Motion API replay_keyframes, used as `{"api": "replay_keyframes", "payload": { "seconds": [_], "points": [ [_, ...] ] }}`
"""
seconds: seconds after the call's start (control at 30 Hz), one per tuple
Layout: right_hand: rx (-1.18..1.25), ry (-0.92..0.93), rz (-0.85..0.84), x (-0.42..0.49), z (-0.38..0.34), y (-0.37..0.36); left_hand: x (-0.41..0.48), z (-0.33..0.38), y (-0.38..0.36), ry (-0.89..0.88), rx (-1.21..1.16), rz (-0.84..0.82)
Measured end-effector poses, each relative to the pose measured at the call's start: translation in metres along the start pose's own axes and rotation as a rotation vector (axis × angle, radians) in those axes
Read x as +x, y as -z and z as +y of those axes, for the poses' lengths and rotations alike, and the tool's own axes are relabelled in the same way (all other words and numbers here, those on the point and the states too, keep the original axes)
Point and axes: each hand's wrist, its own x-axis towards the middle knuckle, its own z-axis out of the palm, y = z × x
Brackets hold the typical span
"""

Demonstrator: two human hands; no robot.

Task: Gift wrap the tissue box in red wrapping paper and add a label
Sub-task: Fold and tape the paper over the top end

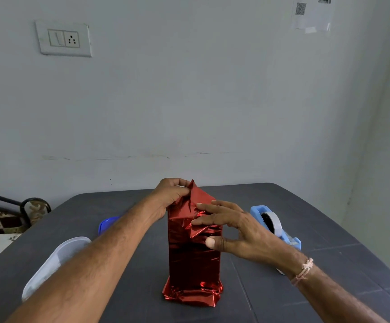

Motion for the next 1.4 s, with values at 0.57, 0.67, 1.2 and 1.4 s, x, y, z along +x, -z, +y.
{"api": "replay_keyframes", "payload": {
  "seconds": [0.57, 0.67, 1.2, 1.4],
  "points": [
    [-0.056, 0.015, -0.046, -0.003, -0.003, -0.001, 0.023, -0.021, 0.007, 0.238, -0.124, -0.068],
    [-0.051, 0.029, -0.044, -0.004, -0.002, -0.002, 0.024, -0.023, 0.008, 0.321, -0.139, -0.159],
    [-0.066, 0.056, -0.046, -0.004, 0.005, -0.004, -0.021, -0.006, 0.012, -0.483, 0.141, 0.189],
    [-0.088, 0.062, -0.039, -0.003, 0.006, -0.007, -0.045, -0.033, 0.028, -0.468, 0.51, -0.289]
  ]
}}
